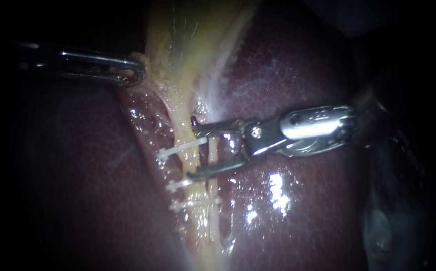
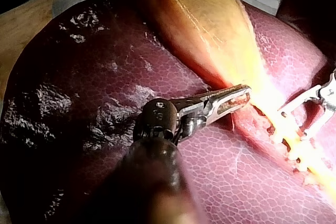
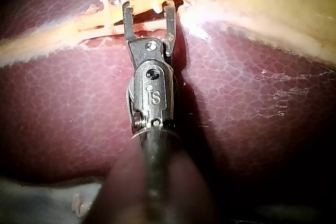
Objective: Going back third clip left tube
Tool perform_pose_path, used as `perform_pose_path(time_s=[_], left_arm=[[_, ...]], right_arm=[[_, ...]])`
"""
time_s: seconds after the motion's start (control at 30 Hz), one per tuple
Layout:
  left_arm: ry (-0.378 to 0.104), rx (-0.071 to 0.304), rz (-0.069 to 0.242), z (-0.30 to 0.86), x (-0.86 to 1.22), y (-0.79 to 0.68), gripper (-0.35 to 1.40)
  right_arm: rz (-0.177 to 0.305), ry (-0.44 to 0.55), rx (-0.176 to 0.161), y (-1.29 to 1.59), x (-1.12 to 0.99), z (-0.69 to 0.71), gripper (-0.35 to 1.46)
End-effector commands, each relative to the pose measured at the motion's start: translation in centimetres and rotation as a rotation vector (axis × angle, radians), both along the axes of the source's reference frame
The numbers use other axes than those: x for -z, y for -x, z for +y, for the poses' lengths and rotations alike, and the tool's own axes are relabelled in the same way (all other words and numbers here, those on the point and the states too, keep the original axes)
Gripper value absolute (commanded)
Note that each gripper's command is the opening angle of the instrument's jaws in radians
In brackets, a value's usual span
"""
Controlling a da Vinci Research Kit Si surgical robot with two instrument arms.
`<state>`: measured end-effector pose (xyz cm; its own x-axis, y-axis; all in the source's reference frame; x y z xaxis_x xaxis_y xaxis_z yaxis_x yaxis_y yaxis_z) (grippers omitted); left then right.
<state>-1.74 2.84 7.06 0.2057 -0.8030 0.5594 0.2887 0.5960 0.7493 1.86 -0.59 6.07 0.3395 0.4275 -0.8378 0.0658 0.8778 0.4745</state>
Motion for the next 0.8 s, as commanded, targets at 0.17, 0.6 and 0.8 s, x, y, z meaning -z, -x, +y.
perform_pose_path(time_s=[0.17,0.6,0.8], left_arm=[[0.001,-0.001,-0.001,0.0,0.0,-0.01,-0.35],[0.001,-0.001,-0.001,0.0,0.0,-0.01,-0.35],[0.004,0.001,0.001,-0.03,-0.04,0.04,-0.35]], right_arm=[[-0.023,0.044,-0.011,0.29,0.31,0.04,0.49],[-0.063,0.062,-0.013,0.78,0.56,0.01,0.49],[-0.1,0.065,0.023,0.87,0.58,-0.01,0.49]])
